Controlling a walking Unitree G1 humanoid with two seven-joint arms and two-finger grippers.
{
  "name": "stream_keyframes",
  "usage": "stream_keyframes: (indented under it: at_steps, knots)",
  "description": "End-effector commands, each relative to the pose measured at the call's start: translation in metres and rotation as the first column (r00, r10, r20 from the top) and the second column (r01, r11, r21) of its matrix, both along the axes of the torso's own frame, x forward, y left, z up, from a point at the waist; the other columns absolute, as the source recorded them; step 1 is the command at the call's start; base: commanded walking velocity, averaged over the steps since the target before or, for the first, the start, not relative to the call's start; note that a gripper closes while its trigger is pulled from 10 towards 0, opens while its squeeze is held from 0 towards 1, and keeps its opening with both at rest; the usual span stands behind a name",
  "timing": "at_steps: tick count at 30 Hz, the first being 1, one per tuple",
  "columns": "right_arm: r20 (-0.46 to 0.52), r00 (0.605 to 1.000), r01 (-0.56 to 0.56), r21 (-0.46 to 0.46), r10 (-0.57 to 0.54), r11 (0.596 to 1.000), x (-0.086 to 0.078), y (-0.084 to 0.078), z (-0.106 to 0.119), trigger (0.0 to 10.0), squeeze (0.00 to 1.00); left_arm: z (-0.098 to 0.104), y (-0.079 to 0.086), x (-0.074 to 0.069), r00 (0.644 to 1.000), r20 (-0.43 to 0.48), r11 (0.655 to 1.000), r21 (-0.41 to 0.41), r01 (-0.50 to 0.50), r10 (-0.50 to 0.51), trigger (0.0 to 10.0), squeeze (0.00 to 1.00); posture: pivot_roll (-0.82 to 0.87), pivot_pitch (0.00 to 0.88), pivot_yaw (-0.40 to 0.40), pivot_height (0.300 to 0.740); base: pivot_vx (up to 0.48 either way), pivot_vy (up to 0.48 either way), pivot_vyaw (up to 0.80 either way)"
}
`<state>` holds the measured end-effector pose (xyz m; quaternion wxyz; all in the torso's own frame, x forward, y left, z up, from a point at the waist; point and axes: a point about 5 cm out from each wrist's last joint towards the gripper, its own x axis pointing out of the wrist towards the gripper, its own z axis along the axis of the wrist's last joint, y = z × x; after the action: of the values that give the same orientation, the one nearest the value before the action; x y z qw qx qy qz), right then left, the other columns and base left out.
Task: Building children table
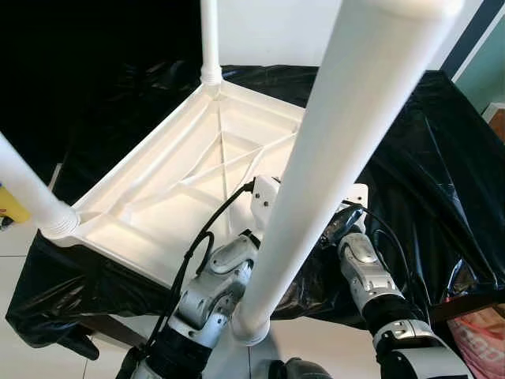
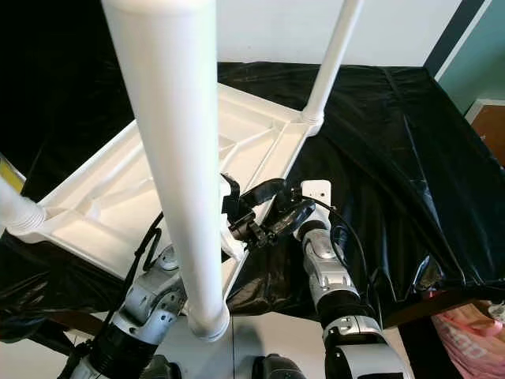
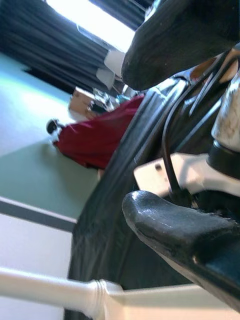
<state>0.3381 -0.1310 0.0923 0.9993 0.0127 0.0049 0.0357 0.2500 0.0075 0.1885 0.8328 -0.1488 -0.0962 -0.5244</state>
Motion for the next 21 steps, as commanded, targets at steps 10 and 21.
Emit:
stream_keyframes:
  at_steps: [10, 21]
  knots:
    - [0.086, 0.993, 0.085, -0.016, -0.083, 0.996, -0.019, -0.034, -0.003, 10.0, 0.0, -0.013, 0.042, 0.018, 0.977, 0.082, 0.968, 0.141, -0.207, 0.197, 10.0, 0.0, 0.05, 0.098, -0.054, 0.74, 0.0, 0.0, 0.0]
    - [0.158, 0.986, -0.038, -0.044, 0.044, 0.998, -0.058, -0.039, 0.004, 10.0, 0.0, -0.027, 0.105, 0.018, 0.951, 0.258, 0.87, 0.414, -0.269, 0.171, 10.0, 0.0, 0.04, 0.115, -0.052, 0.74, 0.0, 0.0, 0.0]
